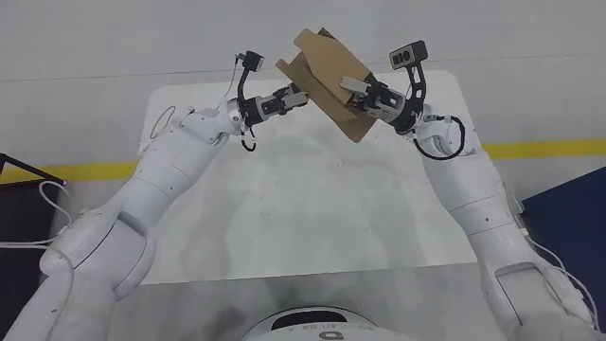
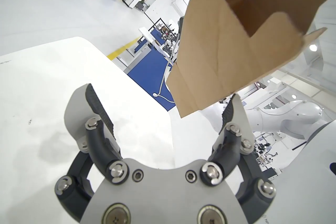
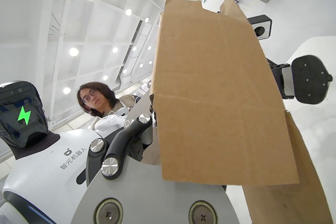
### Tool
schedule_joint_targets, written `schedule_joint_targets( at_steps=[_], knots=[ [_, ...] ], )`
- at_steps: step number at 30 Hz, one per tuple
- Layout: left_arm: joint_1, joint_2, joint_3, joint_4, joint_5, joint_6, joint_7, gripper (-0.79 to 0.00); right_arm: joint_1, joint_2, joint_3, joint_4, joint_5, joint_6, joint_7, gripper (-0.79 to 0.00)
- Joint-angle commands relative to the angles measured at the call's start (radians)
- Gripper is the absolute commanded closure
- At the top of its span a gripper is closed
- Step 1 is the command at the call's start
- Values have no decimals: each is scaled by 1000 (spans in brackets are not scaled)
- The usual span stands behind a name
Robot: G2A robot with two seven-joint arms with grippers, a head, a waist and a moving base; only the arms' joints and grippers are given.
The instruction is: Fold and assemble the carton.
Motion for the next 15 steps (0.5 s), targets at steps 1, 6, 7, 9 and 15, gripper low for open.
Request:
schedule_joint_targets(
  at_steps=[1, 6, 7, 9, 15],
  knots=[
    [-3, -9, 3, 1, -1, 2, -14, -785, 1, -2, -3, 2, 4, 2, 1, 0],
    [-20, -34, 6, 21, -5, 1, -27, -785, 8, -7, -14, 11, 23, 5, 13, 0],
    [-25, -39, 4, 30, -6, 1, -21, -785, 9, -8, -16, 12, 24, 8, 17, 0],
    [-35, -49, -1, 48, -8, 2, -7, -785, 8, -8, -18, 13, 28, 17, 29, 0],
    [-64, -68, -22, 116, -2, -8, 15, -785, -8, -7, 0, -1, 64, 20, 61, 0]
  ],
)
